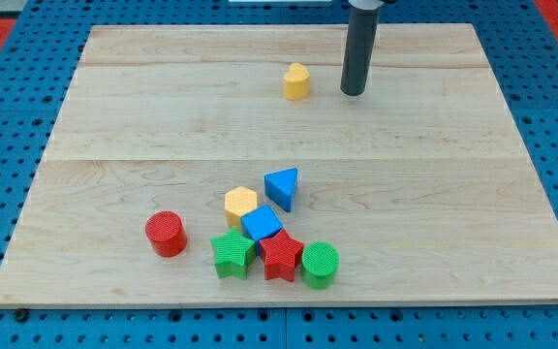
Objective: Move the yellow heart parallel to the top of the red circle
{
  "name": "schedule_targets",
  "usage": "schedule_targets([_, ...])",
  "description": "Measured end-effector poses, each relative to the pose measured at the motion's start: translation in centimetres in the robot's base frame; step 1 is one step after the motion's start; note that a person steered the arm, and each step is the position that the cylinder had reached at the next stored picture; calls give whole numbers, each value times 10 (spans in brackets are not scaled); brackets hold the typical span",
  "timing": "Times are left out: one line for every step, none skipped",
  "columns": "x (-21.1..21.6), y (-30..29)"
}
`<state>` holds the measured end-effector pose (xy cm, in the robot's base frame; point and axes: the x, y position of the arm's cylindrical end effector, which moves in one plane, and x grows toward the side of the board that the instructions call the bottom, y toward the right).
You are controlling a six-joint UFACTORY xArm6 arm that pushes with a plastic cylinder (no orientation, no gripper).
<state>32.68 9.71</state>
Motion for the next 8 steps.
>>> schedule_targets([-15, -1])
schedule_targets([-43, -21])
schedule_targets([-33, -50])
schedule_targets([11, -71])
schedule_targets([-22, -162])
schedule_targets([-42, -218])
schedule_targets([-46, -193])
schedule_targets([-50, -175])
